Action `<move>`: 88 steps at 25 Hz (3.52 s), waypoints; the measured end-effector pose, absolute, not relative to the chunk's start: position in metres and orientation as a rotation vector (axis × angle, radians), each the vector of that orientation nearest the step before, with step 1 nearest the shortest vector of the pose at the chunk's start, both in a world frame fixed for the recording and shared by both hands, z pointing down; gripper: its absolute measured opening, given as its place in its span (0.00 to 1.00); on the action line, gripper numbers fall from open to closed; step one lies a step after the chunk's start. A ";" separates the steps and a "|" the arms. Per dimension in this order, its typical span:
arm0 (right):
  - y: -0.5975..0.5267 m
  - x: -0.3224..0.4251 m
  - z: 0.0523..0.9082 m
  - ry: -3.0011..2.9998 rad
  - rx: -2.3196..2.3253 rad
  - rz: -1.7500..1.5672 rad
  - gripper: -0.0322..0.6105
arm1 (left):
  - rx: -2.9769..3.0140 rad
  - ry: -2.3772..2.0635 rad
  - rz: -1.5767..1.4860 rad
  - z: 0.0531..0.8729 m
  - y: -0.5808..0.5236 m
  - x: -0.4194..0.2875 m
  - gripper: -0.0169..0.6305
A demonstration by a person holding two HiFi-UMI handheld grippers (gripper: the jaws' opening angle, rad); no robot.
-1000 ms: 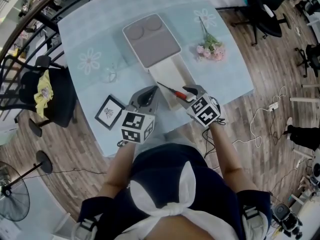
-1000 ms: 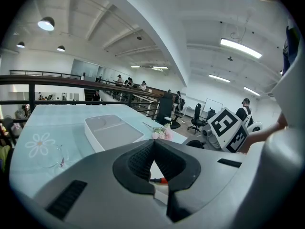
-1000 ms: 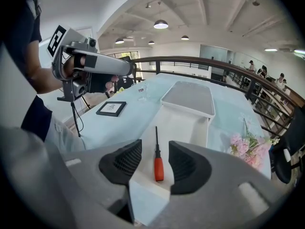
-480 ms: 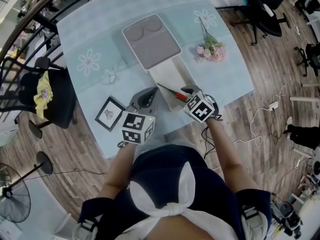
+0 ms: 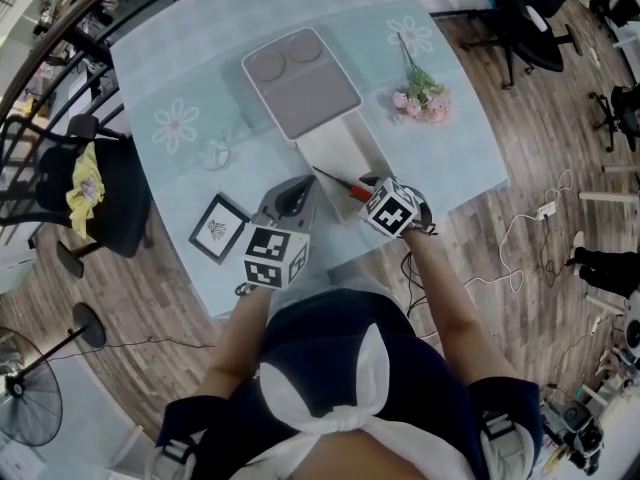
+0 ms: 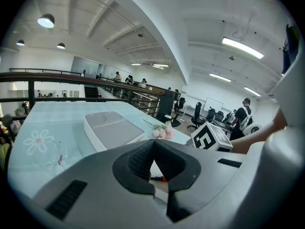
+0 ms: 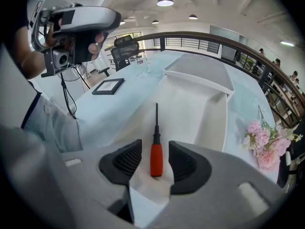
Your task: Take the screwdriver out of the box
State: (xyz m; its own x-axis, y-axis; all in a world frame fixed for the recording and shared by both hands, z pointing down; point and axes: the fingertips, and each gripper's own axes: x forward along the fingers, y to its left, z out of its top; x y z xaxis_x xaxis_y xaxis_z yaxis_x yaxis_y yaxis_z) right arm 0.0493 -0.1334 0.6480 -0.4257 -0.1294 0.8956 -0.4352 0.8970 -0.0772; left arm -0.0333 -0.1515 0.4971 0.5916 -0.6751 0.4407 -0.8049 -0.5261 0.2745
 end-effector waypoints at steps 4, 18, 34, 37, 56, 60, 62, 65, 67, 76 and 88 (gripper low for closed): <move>-0.130 0.049 0.656 -1.966 0.387 0.356 0.32 | 2.368 -1.182 0.388 0.498 -0.151 -0.035 0.05; -0.135 0.048 0.675 -1.874 0.349 0.354 0.32 | 2.351 -1.192 0.388 0.502 -0.153 -0.042 0.05; -0.136 0.053 0.691 -1.764 0.316 0.331 0.27 | 2.342 -1.181 0.398 0.507 -0.154 -0.039 0.05; -0.134 0.053 0.693 -1.753 0.308 0.335 0.27 | 2.341 -1.183 0.400 0.508 -0.154 -0.040 0.05; -0.137 0.052 0.695 -1.749 0.317 0.278 0.20 | 2.336 -1.176 0.418 0.511 -0.150 -0.045 0.05; -0.137 0.053 0.695 -1.749 0.328 0.268 0.20 | 2.340 -1.178 0.421 0.511 -0.149 -0.047 0.05; -0.136 0.054 0.694 -1.750 0.330 0.265 0.20 | 2.338 -1.182 0.420 0.511 -0.148 -0.048 0.05; -0.136 0.056 0.694 -1.750 0.334 0.255 0.20 | 2.334 -1.187 0.420 0.512 -0.148 -0.048 0.05; -0.137 0.058 0.693 -1.750 0.341 0.245 0.20 | 2.331 -1.192 0.418 0.512 -0.149 -0.050 0.05; -0.145 0.057 0.679 -1.775 0.370 0.225 0.20 | 2.326 -1.202 0.424 0.511 -0.149 -0.053 0.05; -0.145 0.052 0.653 -1.836 0.406 0.193 0.20 | 2.332 -1.200 0.431 0.511 -0.142 -0.049 0.05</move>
State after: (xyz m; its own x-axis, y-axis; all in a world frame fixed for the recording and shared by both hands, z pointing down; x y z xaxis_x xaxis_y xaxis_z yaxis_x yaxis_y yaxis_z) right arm 0.0518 -0.1452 0.6525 -0.2530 -0.1772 0.9511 -0.3708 0.9258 0.0739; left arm -0.0489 -0.1421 0.5107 0.5661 -0.6712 0.4785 -0.8223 -0.5008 0.2704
